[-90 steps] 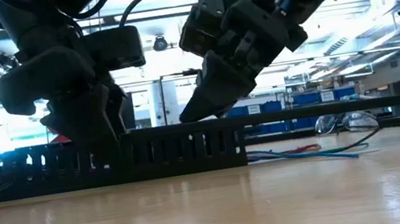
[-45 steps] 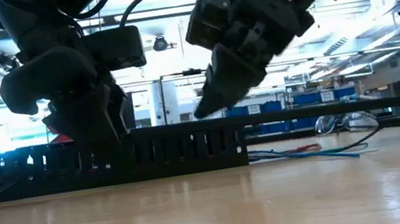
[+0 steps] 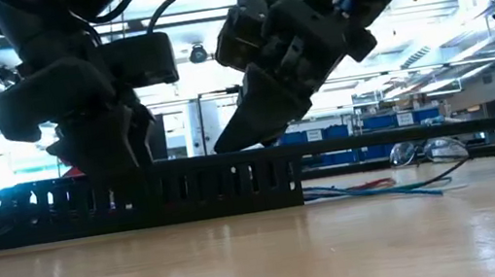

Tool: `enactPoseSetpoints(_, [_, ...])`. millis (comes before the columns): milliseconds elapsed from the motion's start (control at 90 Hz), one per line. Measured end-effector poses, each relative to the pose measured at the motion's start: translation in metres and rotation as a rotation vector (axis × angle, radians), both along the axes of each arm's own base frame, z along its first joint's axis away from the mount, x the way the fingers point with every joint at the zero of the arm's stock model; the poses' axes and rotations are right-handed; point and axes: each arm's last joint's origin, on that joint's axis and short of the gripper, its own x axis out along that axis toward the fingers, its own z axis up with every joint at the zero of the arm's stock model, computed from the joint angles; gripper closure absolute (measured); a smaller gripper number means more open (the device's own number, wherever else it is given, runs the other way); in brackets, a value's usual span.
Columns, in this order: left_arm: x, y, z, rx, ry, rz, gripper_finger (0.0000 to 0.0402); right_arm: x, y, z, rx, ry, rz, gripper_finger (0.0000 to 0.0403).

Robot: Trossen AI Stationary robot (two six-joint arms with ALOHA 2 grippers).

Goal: Ziptie cables
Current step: Close the black cable duct

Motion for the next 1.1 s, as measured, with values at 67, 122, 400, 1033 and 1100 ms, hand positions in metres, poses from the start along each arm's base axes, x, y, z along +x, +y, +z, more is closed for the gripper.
enactPoseSetpoints(67, [-0.0004,0.0001,0.0000,0.005,0.008,-0.012,0.0162,-0.0009,-0.0002,-0.0010,-0.003,0.015,-0.001,0.0402])
enactPoseSetpoints(122, [-0.0011,-0.0004,-0.0004,0.014,0.019,-0.044,0.0150,-0.0013,-0.0003,-0.0015,-0.006,0.022,-0.002,0.0402])
enactPoseSetpoints(400, [-0.0073,0.0012,-0.0042,0.036,0.091,-0.064,0.0092,-0.0029,-0.0002,-0.0031,0.003,0.043,0.011,0.0403])
enactPoseSetpoints(1033, [-0.0075,0.0003,0.0006,0.019,0.071,-0.065,0.0110,-0.0063,0.0003,-0.0054,0.031,0.090,0.032,0.0402])
enactPoseSetpoints(1100, [-0.0075,0.0002,0.0007,0.019,0.070,-0.065,0.0120,-0.0063,0.0004,-0.0054,0.032,0.090,0.032,0.0402])
